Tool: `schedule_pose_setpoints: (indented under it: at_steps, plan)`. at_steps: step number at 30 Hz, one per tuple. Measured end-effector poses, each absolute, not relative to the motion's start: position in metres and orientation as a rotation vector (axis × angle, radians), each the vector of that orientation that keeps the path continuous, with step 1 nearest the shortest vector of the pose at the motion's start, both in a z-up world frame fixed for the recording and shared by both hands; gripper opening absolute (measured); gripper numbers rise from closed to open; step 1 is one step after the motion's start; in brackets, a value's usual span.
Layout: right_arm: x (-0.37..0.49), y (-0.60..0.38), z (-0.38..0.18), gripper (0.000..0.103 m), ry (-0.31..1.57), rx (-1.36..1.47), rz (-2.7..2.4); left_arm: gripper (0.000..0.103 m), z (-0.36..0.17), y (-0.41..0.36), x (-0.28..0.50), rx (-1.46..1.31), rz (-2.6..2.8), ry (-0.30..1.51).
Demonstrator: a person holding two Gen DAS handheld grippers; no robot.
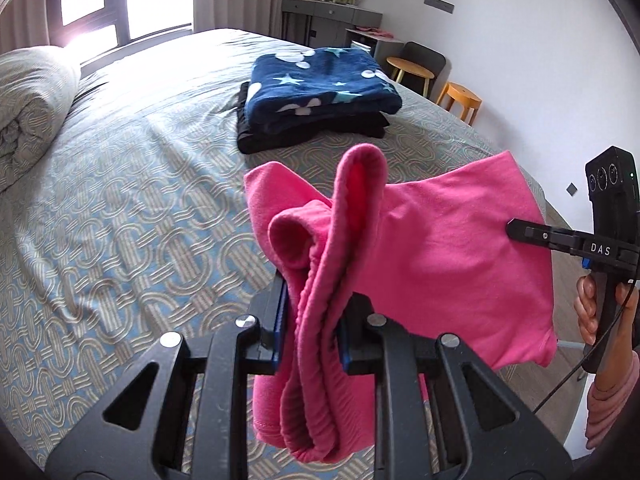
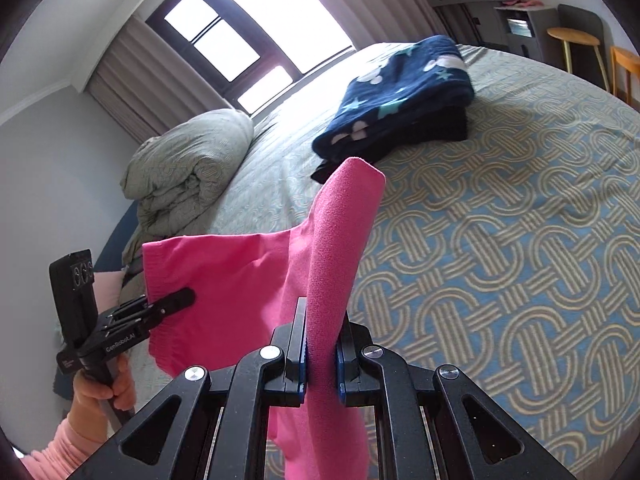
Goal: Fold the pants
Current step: 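Lift and carry the folded pants beside the navy blanket with left tool, then lower the folded pants onto the bed and open the left tool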
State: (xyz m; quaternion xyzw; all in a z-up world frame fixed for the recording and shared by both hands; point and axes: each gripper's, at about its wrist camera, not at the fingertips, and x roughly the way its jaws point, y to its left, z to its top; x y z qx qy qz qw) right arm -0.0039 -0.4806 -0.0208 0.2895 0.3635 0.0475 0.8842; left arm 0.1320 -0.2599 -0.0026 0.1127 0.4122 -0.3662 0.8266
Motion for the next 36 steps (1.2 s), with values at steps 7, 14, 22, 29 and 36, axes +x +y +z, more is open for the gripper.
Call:
schedule_pose_setpoints:
  at_steps: [7,14,22,29,36]
  plan:
    - [-0.034,-0.553,-0.022,0.009,0.711,0.649,-0.017,0.022,-0.001,-0.355,0.138,0.323,-0.878,0.88]
    - [-0.057,-0.624,-0.016,0.009,0.622,0.703,-0.148,0.022,0.005,-0.454,0.151,0.43,-0.985,0.849]
    - [-0.074,-0.706,-0.01,0.009,0.552,0.733,-0.314,0.023,0.003,-0.572,0.168,0.541,-1.09,0.802]
    - [-0.072,-0.773,-0.039,0.012,0.558,0.853,-0.431,0.033,-0.047,-0.642,0.187,0.653,-1.036,0.857]
    - [-0.079,-0.799,-0.092,0.028,0.657,0.929,-0.606,0.055,-0.081,-0.637,0.197,0.75,-0.895,0.824]
